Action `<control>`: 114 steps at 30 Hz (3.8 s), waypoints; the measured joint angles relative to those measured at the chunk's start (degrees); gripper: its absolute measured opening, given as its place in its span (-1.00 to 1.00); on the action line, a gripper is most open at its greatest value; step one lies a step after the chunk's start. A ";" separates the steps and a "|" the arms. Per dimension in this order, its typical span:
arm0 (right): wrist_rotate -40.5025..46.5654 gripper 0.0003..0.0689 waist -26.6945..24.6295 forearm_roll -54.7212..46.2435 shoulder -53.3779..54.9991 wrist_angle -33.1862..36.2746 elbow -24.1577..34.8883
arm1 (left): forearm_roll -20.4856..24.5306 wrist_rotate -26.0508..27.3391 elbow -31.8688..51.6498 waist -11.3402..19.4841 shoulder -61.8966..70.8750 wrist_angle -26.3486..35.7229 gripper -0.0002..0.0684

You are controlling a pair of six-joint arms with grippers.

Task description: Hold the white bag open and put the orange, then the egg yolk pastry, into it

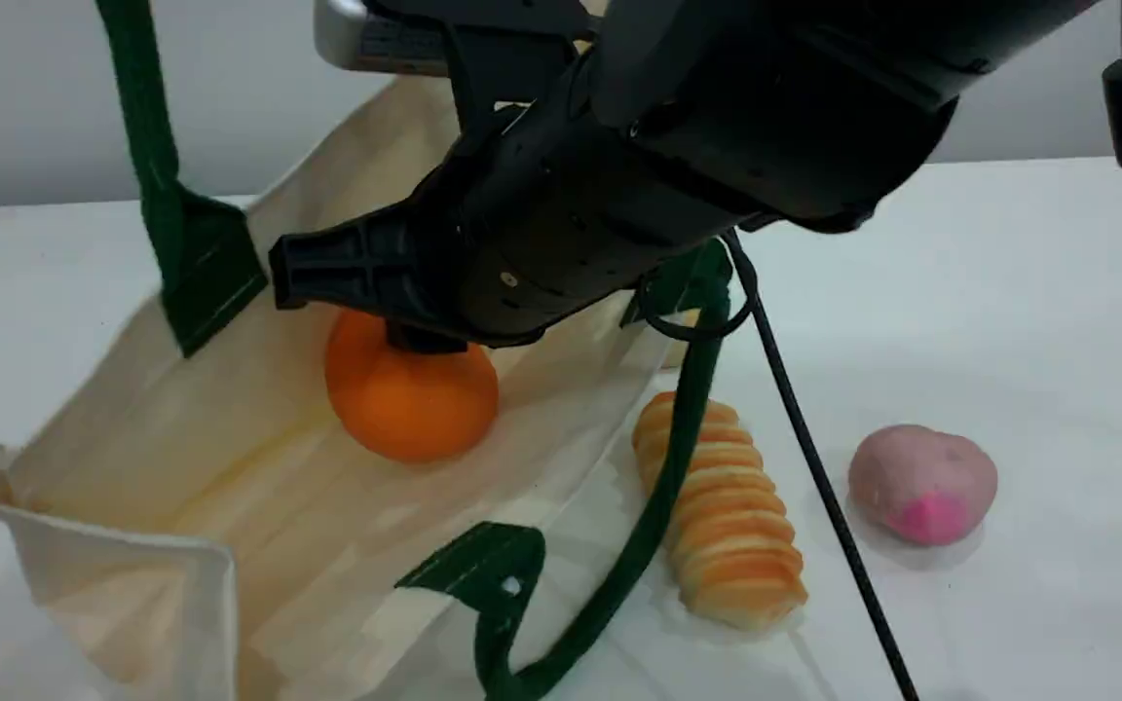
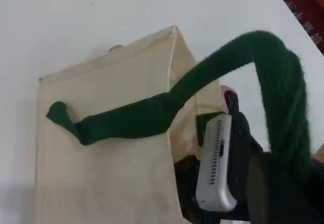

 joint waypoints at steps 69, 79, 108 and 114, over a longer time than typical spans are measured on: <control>-10.25 0.44 -31.05 -4.74 5.69 16.25 -9.36 | 15.63 -5.73 -0.24 0.14 -4.06 2.54 -0.73; -10.25 0.44 -31.05 -4.84 8.17 17.83 -9.92 | 24.90 -10.00 -0.24 0.20 -5.14 2.54 -0.73; -15.83 0.43 -30.82 -0.75 8.50 23.21 -10.15 | 41.79 -22.07 -0.24 0.20 -5.14 2.54 -0.73; -23.36 0.43 -30.82 6.61 10.13 25.40 -12.46 | 38.40 -22.07 -0.24 0.20 -5.14 2.54 -0.73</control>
